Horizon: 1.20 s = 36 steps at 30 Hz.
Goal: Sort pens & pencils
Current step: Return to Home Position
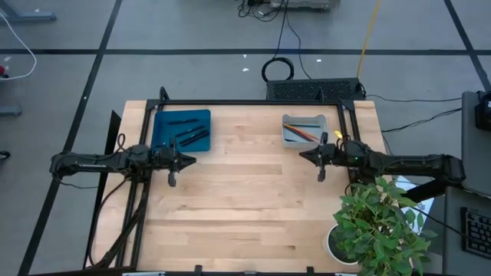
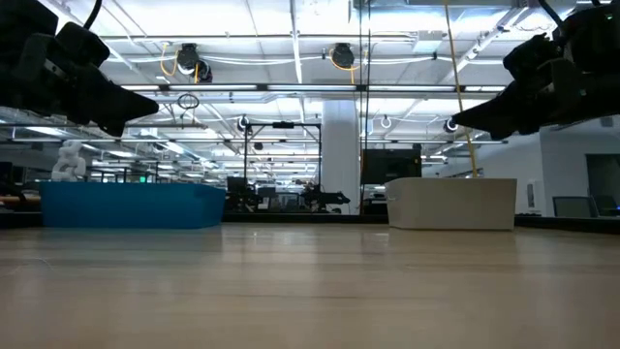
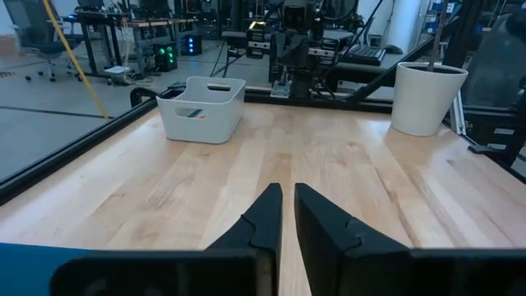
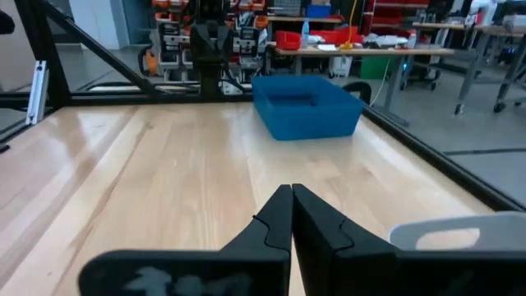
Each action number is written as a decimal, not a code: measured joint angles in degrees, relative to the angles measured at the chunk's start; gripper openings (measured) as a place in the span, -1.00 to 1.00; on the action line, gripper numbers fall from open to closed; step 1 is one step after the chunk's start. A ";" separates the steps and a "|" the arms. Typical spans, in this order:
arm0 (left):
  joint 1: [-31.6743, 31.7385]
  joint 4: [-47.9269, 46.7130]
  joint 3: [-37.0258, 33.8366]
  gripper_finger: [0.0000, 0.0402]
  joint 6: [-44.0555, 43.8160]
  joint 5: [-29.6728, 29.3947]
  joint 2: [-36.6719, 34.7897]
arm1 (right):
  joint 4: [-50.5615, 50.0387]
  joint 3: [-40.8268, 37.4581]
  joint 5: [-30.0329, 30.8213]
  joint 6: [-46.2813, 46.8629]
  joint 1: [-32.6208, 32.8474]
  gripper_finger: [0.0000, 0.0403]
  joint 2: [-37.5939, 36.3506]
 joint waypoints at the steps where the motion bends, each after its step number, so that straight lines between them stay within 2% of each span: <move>1: 0.00 0.01 0.00 -0.79 0.01 0.01 0.00 | -2.09 0.00 -0.02 0.16 0.00 -1.00 -1.87; 12: 0.00 0.00 0.00 -0.79 0.00 0.07 0.00 | -19.17 -0.02 0.38 -0.75 0.00 -1.00 -20.15; 16: 0.00 0.01 0.00 -0.79 0.01 0.12 0.00 | -19.72 0.07 0.64 -0.71 0.00 -1.00 -22.89; 24: 0.00 -0.02 0.00 -0.79 0.02 0.13 0.00 | -18.97 -0.04 7.76 -1.88 -0.02 -1.00 -23.45; 36: 0.00 -0.01 0.02 -0.79 0.02 0.11 0.00 | -19.06 -0.04 7.76 -3.79 -0.04 -1.00 -20.70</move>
